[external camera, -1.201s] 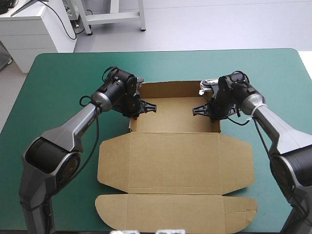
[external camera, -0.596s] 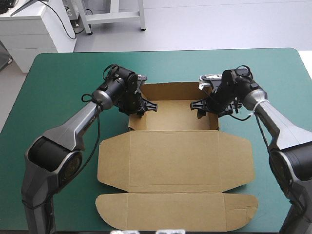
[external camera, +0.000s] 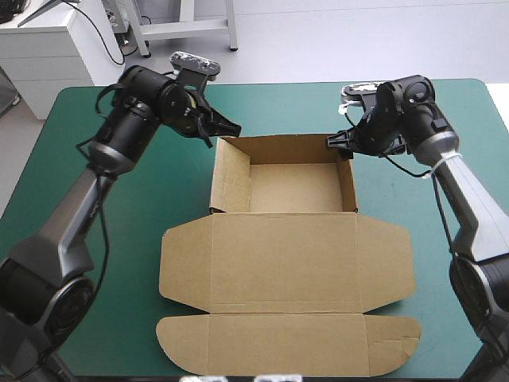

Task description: Fold the box

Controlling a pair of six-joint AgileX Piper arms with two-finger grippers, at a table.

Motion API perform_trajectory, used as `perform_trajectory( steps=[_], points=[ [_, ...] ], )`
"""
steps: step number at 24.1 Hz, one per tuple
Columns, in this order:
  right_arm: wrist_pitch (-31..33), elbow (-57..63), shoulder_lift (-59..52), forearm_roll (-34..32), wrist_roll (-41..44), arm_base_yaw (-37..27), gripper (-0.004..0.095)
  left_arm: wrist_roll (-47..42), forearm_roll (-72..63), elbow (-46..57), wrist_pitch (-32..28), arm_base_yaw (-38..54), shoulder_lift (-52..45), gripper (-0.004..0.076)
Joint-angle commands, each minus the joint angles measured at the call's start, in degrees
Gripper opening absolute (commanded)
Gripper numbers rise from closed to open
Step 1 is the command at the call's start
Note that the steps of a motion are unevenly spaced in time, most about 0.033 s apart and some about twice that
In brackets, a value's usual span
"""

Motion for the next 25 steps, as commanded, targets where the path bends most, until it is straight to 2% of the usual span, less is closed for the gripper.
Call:
perform_trajectory(
  steps=[1,5,9,12,14,21,25],
  points=[
    [0.26,-0.45,-4.93,-0.85,-0.38,-0.13,0.0687,3.12,2.65,1.99,2.44,-0.31,-8.54,-0.0008],
    [-1.80,2.85,-4.91,-0.37,-0.51,-0.13,0.0687,2.87,2.85,14.94,2.44,-0.31,-19.77,-0.0008],
    [-12.27,11.43,-4.80,4.04,-1.01,-0.13,0.0687,2.87,4.36,34.89,0.14,-0.31,-33.26,-0.0008],
    [-16.07,13.79,-4.81,4.69,-1.01,-0.13,0.0687,2.87,5.30,42.77,-2.15,-0.31,-39.03,-0.0008],
    [-16.84,14.29,-4.45,4.69,-1.01,-0.13,0.0687,2.72,5.19,50.15,-5.50,-0.31,-44.21,-0.0008],
    [-16.36,14.29,-0.51,5.47,-1.63,-0.13,0.0687,1.76,4.90,66.14,-16.81,-0.31,-56.46,-0.0008],
    [-16.23,14.29,1.14,7.62,-3.06,-0.13,0.0686,0.91,3.95,74.00,-20.20,-0.31,-62.48,-0.0008]
  ],
)
